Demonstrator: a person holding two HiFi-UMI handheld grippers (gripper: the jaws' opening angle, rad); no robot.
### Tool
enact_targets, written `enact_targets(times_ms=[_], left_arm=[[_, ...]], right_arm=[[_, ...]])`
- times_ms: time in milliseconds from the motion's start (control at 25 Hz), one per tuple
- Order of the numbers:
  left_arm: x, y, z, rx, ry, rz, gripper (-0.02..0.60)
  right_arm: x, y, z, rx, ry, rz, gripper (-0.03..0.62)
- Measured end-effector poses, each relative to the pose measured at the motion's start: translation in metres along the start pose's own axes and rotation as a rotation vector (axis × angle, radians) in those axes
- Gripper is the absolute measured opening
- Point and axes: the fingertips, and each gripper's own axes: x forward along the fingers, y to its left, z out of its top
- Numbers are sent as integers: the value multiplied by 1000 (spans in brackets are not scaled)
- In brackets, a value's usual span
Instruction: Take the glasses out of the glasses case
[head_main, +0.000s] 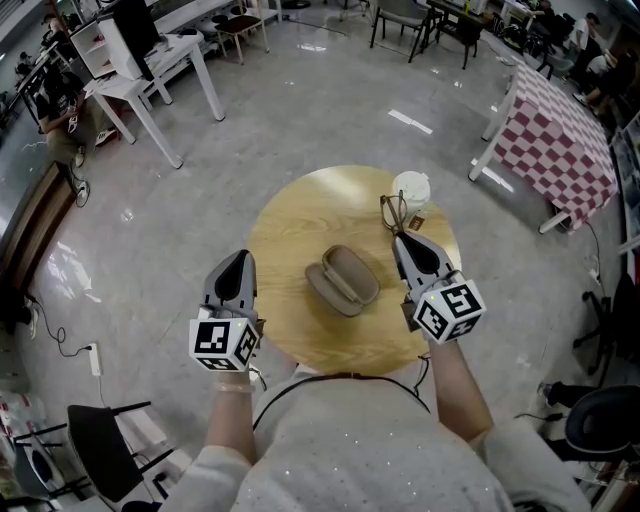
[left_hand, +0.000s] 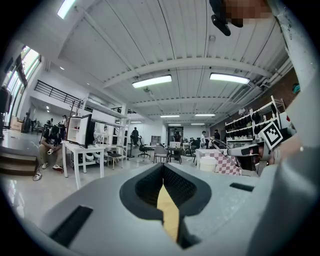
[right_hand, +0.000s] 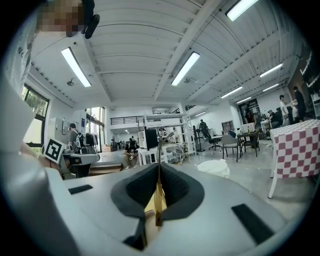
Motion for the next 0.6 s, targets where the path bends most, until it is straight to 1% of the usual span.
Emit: enact_targets(times_ms=[600], left_arm=[[-2, 5, -5, -8, 19, 8, 5]], right_arm=[[5, 2, -3, 5, 14, 10, 20]])
